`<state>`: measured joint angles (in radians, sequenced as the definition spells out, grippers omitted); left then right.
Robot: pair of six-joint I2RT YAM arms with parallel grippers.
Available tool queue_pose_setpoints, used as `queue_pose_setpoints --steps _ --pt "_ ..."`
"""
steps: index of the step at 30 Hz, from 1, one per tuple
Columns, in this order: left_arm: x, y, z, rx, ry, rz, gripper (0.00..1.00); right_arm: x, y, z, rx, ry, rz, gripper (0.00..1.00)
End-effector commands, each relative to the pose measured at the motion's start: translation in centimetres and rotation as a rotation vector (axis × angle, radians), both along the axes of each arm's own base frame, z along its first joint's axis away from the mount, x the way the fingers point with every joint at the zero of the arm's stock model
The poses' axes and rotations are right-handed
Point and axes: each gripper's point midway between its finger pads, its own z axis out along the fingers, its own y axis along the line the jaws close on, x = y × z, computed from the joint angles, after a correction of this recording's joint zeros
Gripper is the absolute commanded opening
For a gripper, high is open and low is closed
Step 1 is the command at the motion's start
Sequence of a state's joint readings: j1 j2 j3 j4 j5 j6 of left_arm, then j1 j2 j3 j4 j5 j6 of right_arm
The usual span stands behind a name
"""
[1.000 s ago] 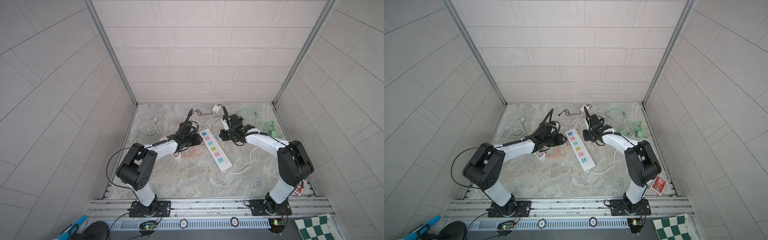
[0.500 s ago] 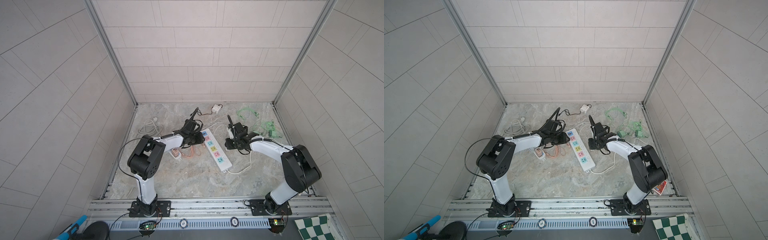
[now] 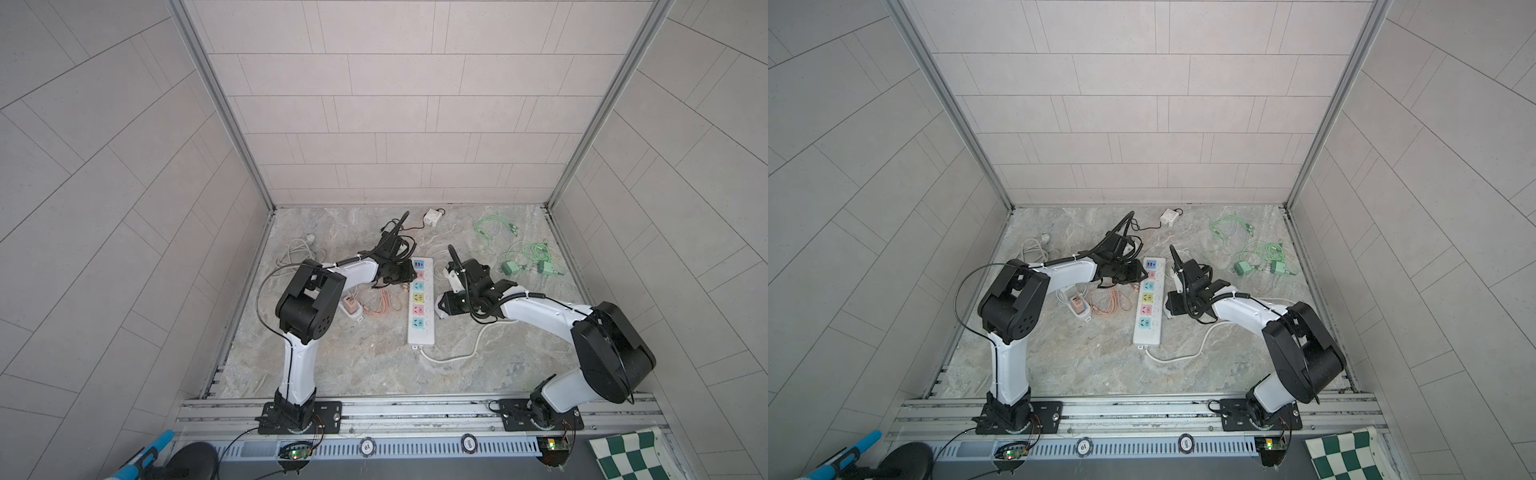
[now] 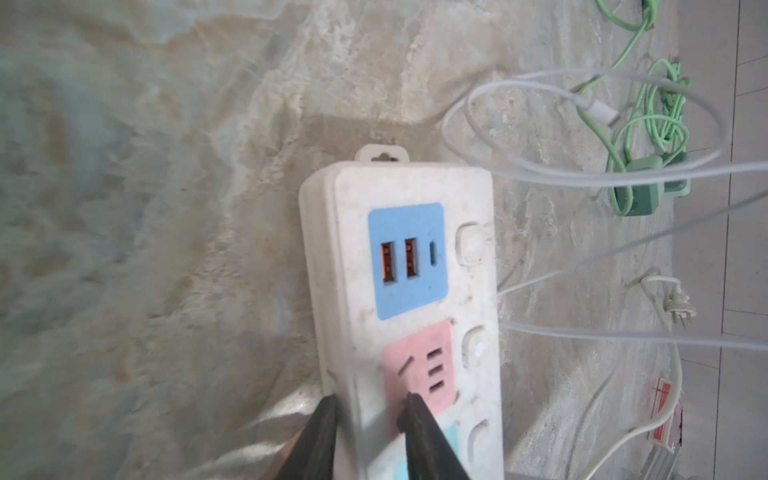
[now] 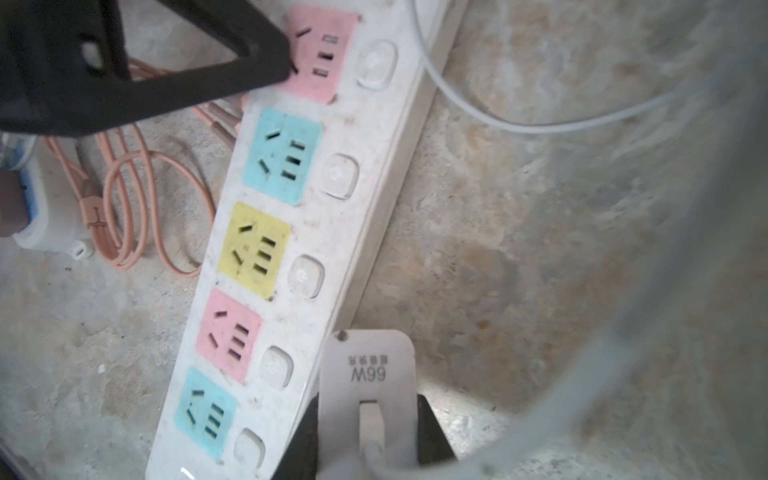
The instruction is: Insert the plug
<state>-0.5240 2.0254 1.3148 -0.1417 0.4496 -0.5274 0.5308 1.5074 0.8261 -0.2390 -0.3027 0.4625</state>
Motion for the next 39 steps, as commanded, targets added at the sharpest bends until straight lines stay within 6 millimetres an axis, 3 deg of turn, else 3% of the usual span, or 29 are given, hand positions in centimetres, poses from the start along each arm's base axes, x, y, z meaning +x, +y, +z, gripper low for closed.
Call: queue_pose_setpoints --steps 1,5,7,12,15,23,29,34,39 --pt "-1.1 -1.7 1.0 -0.026 0.005 -0.088 0.33 0.6 0.3 2.3 0.04 -0.059 0.008 0.04" --pt "-1.7 -1.8 2.0 -0.04 0.0 -0.106 0.33 2.9 -1.5 4.1 0.032 -0.121 -0.017 0.04" --pt "-2.0 -1.5 2.5 -0.035 -0.009 -0.113 0.33 4.5 -1.4 5.4 -0.007 -0.218 0.039 0.04" --pt "-2.4 -1.3 3.2 -0.038 -0.013 -0.121 0.33 6.5 1.7 9.9 0.02 -0.359 0.293 0.05" --pt "-2.8 -0.9 3.3 -0.032 -0.026 -0.123 0.33 7.1 3.2 11.2 0.039 -0.413 0.375 0.05" --pt "-4.8 2.3 3.7 0.031 -0.069 -0.062 0.36 8.4 3.3 8.5 -0.049 -0.372 0.457 0.04" --pt "-7.6 3.5 3.8 0.034 -0.066 -0.053 0.38 10.1 3.8 7.0 -0.094 -0.366 0.496 0.03" --pt "-9.3 3.6 3.8 0.021 -0.052 -0.07 0.38 11.0 4.4 7.1 -0.11 -0.399 0.524 0.03" --pt "-10.9 2.1 4.1 -0.009 -0.049 -0.133 0.37 11.6 3.7 6.2 -0.185 -0.394 0.538 0.02"
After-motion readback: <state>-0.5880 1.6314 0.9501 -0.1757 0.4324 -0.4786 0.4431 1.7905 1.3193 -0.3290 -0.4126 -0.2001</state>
